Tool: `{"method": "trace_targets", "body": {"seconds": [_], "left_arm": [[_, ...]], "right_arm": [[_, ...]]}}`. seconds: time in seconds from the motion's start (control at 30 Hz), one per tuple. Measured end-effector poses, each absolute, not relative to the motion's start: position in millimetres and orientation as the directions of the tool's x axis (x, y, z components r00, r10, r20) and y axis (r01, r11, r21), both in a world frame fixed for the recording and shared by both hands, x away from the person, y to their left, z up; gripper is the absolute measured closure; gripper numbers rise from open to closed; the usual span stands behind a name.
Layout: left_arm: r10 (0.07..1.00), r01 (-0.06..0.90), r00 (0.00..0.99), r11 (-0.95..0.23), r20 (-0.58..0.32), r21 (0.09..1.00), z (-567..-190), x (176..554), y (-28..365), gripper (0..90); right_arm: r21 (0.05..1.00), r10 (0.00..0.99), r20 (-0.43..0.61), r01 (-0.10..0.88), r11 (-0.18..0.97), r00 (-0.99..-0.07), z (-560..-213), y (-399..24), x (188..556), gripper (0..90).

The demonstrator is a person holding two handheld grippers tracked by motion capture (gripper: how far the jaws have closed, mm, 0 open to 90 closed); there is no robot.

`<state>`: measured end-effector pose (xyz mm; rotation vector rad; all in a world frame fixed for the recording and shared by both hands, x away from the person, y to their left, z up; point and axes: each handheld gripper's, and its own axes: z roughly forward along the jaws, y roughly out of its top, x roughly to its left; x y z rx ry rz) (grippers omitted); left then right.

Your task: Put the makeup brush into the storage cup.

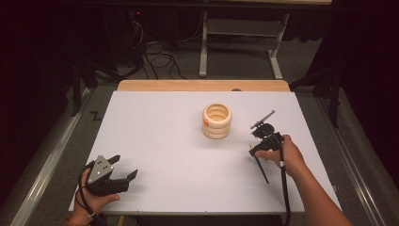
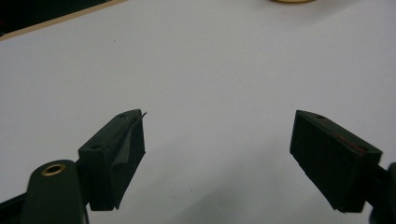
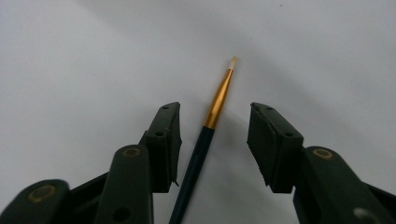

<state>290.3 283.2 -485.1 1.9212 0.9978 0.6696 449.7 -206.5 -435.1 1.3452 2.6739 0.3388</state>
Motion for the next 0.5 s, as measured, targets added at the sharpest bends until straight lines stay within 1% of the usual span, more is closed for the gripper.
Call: {"method": "trace_targets", "body": {"seconds": [0.17, 0.23, 0.33, 0.43, 0.5], "left_arm": [[0.84, 0.384, 0.538, -0.321, 0.073, 0.866, -485, 291, 283, 18.9], [0.84, 0.384, 0.538, -0.321, 0.072, 0.866, -485, 290, 283, 18.9], [0.839, 0.384, 0.539, -0.32, 0.07, 0.866, -485, 290, 283, 18.9], [0.839, 0.385, 0.54, -0.318, 0.068, 0.866, -485, 290, 283, 18.9], [0.837, 0.391, 0.543, -0.32, 0.064, 0.863, -486, 291, 283, 18.9]], "right_arm": [[0.227, 0.805, -0.01, 0.783, 0.579, -0.593, -438, -202, 451, 64.5], [0.215, 0.792, 0.003, 0.773, 0.596, -0.611, -440, -202, 453, 65.6], [0.186, 0.791, -0.009, 0.776, 0.602, -0.612, -444, -201, 456, 71.0], [0.178, 0.787, -0.007, 0.773, 0.608, -0.617, -443, -201, 458, 73.2], [0.167, 0.786, -0.006, 0.774, 0.611, -0.618, -444, -202, 461, 77.9]]}}
